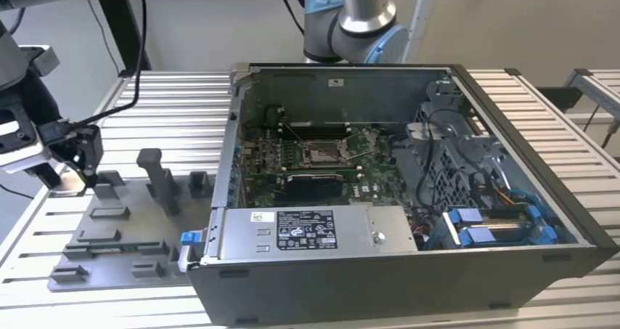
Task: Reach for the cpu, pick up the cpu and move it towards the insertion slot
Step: 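Pick up the cpu and move it towards the insertion slot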
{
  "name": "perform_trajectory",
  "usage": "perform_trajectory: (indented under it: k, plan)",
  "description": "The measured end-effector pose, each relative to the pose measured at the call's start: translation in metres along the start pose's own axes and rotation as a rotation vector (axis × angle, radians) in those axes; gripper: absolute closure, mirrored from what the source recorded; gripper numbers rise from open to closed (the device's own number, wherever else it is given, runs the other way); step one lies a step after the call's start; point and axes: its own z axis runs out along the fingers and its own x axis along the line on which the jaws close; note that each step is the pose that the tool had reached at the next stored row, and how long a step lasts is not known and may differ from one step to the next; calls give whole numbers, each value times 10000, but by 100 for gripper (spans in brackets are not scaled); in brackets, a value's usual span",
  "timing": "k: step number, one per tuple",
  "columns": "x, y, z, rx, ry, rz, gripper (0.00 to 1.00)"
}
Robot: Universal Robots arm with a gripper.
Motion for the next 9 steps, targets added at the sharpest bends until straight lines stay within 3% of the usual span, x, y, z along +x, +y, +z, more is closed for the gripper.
perform_trajectory:
  k: [6, 9]
  plan:
    - [0, 6, -141, 0, 1, 0, 100]
    - [-1, 7, -181, 0, 0, -1, 100]
